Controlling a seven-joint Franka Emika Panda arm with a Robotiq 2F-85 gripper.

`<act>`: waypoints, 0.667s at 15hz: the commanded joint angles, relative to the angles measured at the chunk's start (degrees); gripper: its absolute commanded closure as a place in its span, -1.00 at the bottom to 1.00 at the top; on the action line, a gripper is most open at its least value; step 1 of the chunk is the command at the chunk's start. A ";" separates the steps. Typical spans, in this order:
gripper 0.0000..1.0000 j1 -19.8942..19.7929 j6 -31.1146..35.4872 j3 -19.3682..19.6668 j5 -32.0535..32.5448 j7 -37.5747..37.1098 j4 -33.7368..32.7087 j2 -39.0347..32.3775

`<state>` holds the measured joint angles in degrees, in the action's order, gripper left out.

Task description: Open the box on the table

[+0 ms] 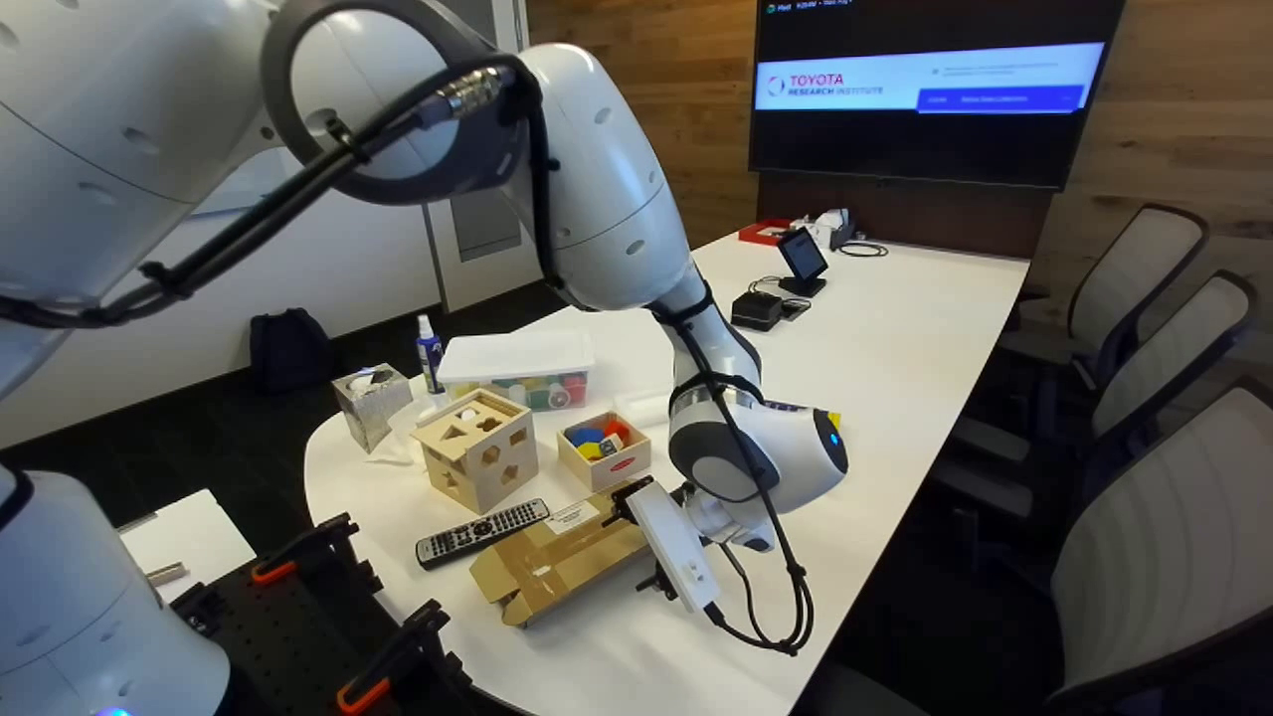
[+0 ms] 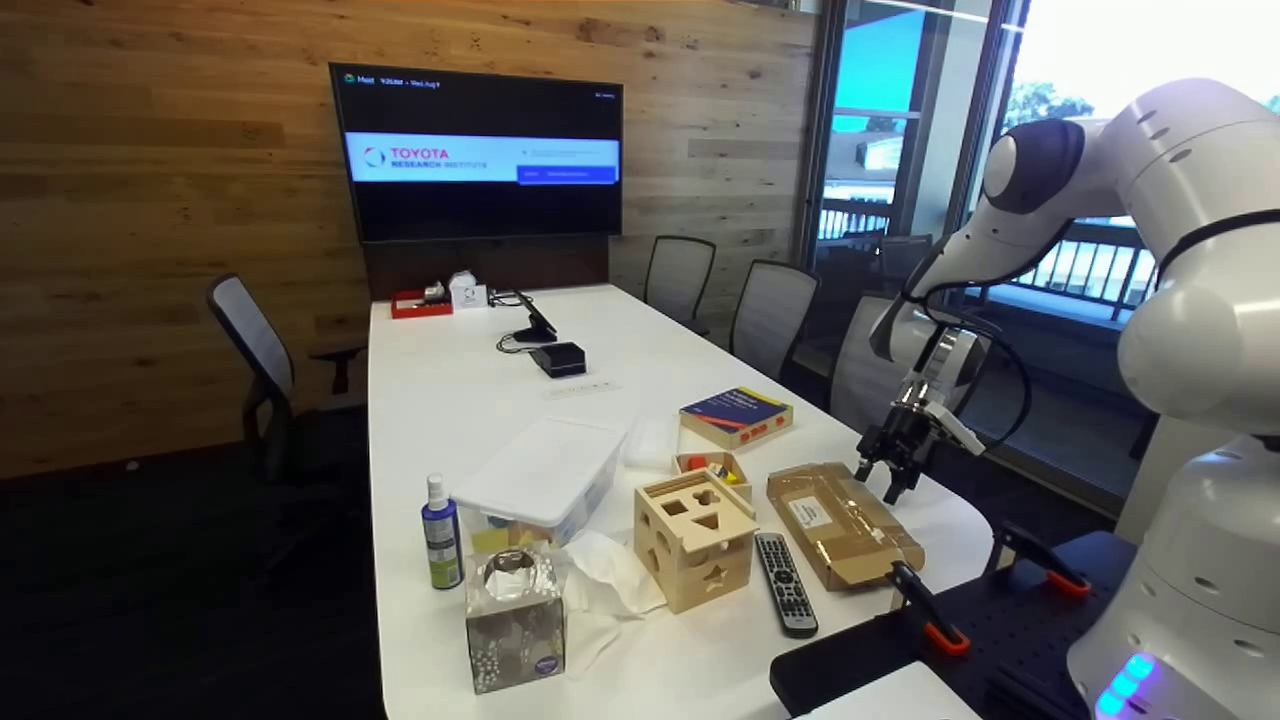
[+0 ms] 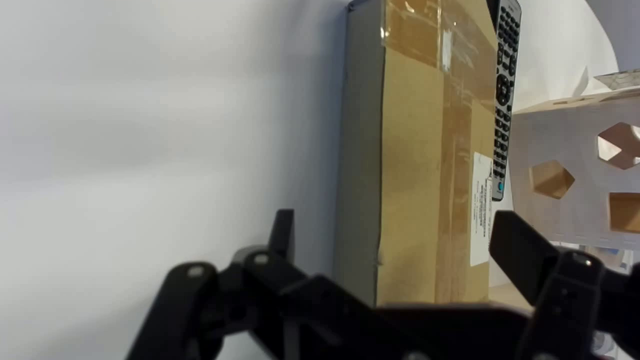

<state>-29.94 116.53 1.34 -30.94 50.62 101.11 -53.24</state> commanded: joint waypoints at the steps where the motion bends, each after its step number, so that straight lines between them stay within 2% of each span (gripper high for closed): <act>1: -1.00 -2.05 -2.62 -2.23 -0.28 1.22 -3.77 -2.63; 5: -1.00 -2.75 -3.48 -3.69 -0.16 1.29 -5.91 -4.84; 6: -0.50 -2.73 -3.48 -3.90 -0.06 1.10 -6.24 -5.13; 7: -0.47 -2.70 -3.47 -4.05 0.03 1.04 -6.32 -5.23; 10: 0.03 -2.22 -3.21 -4.13 0.53 0.57 -6.42 -4.99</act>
<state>-31.82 115.13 -2.32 -30.89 50.68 95.91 -58.24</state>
